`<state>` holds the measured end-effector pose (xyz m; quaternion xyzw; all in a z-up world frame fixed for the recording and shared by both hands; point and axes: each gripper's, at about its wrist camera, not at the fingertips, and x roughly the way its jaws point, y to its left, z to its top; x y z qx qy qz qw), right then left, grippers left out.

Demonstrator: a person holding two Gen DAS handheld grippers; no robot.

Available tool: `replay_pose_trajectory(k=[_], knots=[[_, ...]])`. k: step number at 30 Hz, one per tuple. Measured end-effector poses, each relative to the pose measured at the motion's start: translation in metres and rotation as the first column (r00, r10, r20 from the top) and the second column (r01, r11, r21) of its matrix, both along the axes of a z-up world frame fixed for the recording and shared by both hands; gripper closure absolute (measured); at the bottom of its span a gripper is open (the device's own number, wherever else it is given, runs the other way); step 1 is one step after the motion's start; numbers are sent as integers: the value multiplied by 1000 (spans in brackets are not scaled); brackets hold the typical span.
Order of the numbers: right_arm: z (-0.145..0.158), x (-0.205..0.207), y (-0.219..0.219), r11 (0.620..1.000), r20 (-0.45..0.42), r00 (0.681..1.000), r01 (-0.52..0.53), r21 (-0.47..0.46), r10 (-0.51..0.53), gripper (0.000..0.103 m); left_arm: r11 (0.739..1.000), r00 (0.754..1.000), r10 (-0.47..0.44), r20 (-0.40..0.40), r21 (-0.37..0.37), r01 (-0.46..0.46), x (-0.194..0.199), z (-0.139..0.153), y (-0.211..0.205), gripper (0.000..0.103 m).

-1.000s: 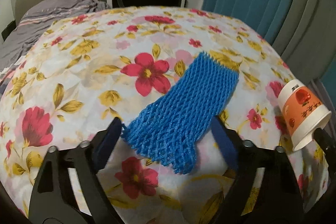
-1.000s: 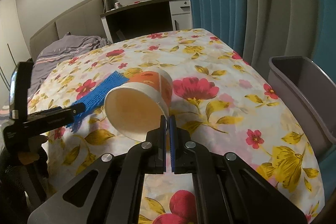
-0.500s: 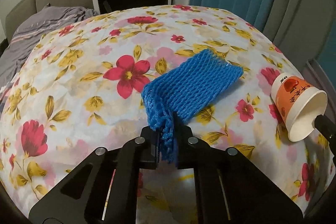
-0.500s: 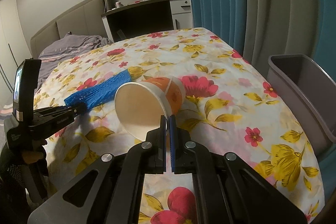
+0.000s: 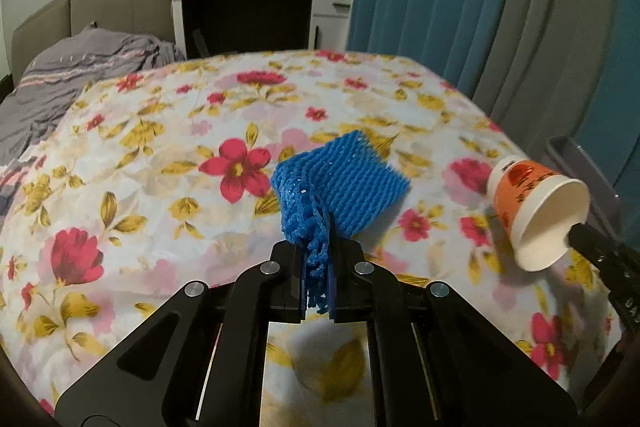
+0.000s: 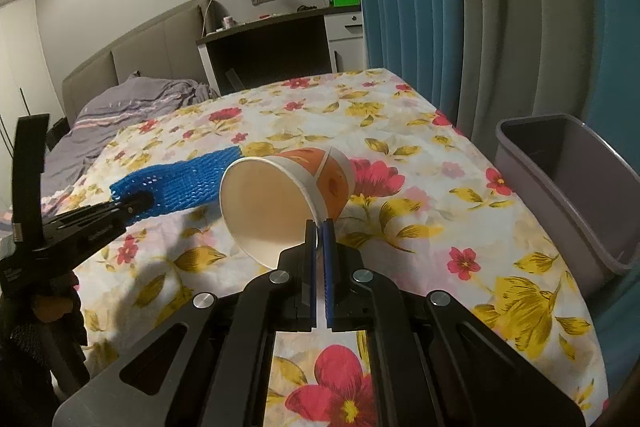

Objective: Collect trash
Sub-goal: 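Carry the paper cup in the right tool and blue net in the left tool to the grey bin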

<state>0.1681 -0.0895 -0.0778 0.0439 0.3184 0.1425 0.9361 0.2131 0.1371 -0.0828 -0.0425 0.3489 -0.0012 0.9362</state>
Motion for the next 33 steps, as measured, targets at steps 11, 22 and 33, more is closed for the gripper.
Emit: replay_pose_trajectory(k=[11,22,33], knots=[[25,-28,-28,999,56,998,4,33,-6,99,998,989,-68,128,16,67,-40,51,-38,97],[46,-49,-79,997,110,993,46,66,-53,99,985,966,-173,194,32,170,-57,84,-106,97],[55,-50,-149,986,147,975,158,52,-164,99,952,932,-301,203,17,304,-41,94,-189,97]])
